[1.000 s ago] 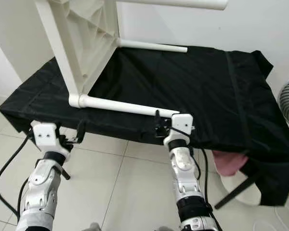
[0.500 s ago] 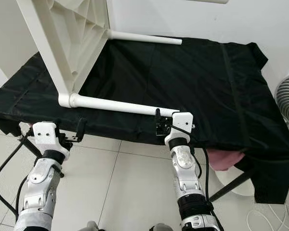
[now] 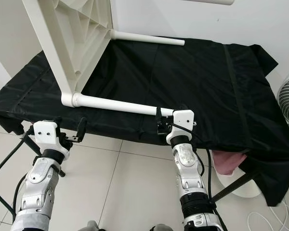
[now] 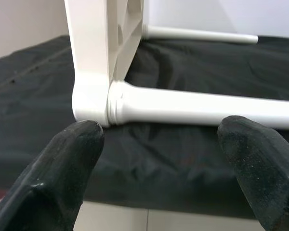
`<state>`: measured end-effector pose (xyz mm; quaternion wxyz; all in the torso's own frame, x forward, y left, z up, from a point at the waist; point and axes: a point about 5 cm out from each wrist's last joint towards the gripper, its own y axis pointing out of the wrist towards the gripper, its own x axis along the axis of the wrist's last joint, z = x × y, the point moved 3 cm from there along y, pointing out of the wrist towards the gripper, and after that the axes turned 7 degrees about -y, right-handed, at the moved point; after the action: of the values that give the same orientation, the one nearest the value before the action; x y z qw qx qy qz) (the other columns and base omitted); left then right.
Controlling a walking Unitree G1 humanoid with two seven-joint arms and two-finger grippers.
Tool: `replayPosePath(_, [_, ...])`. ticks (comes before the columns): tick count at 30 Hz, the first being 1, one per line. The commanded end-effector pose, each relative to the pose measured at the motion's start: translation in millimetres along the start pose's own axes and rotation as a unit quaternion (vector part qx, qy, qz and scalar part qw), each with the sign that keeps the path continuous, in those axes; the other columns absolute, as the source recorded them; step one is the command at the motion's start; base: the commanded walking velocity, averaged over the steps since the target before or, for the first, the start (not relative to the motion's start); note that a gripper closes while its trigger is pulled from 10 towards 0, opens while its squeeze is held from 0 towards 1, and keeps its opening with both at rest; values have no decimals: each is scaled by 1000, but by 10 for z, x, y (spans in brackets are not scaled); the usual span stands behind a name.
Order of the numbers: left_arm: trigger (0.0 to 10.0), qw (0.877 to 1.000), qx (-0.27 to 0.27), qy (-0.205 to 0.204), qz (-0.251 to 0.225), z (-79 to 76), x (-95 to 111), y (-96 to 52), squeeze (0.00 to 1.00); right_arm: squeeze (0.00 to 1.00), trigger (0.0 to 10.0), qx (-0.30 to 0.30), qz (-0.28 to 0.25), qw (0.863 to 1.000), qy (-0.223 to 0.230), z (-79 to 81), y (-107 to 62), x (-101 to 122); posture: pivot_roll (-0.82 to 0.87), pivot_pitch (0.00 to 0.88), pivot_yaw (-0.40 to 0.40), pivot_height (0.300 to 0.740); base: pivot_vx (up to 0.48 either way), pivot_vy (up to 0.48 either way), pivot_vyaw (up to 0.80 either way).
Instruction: Building children table
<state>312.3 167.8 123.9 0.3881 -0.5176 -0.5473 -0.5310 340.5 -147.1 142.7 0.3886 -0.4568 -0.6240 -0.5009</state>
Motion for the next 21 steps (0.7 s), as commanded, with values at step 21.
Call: replayPosePath(21, [10000,999,43,-6,-18,87,76,153,0,0,10000,1,-6,1000,-9,-39,102,40,-69,14,48,740,0,0,0])
